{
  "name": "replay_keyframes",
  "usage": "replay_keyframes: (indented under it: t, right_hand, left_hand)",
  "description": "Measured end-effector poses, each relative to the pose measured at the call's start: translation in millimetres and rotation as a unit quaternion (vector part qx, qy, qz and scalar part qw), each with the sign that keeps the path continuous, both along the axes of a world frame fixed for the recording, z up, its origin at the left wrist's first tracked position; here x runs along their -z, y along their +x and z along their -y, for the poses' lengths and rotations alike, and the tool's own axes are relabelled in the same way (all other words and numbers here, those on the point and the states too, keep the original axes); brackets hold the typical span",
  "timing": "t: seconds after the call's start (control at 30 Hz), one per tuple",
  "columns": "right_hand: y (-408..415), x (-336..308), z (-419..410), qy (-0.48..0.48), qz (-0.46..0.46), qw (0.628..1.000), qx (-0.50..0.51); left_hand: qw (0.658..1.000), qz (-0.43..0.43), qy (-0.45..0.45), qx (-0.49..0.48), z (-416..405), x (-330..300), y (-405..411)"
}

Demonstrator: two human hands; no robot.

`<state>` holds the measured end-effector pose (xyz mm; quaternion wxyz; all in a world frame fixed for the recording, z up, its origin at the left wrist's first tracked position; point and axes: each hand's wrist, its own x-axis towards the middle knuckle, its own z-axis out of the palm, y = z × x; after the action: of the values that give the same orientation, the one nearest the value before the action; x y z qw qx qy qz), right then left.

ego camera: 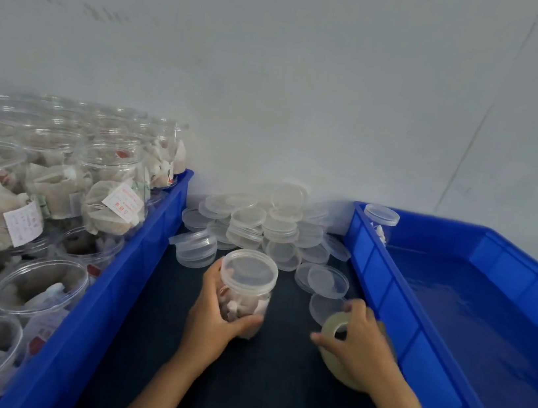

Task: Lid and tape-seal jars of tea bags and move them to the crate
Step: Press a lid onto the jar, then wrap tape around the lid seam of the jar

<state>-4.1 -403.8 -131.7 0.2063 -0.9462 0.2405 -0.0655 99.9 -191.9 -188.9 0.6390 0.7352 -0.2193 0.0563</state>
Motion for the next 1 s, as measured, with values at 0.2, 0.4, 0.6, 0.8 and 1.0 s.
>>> replay_keyframes:
  t: [0.2,0.4,0.6,0.8,1.0]
  right_hand:
    - [-19.3,3.2,4.4,-0.100,-0.147,0.982,-0.058]
    - [-16.2,-2.9,0.4,-0.068,-0.067,0.994,-0.056]
    - [-8.5,-18.3,-18.1,0.221,0.124,0.963,-0.092]
    - [-10.9,-32.6,-47.1,0.218,0.251,0.926,-0.180]
    - [-16.2,-36.7,-51.8,0.128,0.271,0.921,-0.250]
  left_hand:
    - [0.993,0.074,-0.043,-0.083,10.9,-17.3,-13.8]
    - [0.972,0.199,0.025,-0.121,8.7,-30.4,-24.7]
    - [0.942,0.281,0.074,-0.165,7.4,-49.0,-31.4]
    - [0.948,0.290,0.120,-0.062,0.3,-77.8,-28.0]
    - [0.969,0.233,0.077,-0.015,-1.8,-88.8,-30.4]
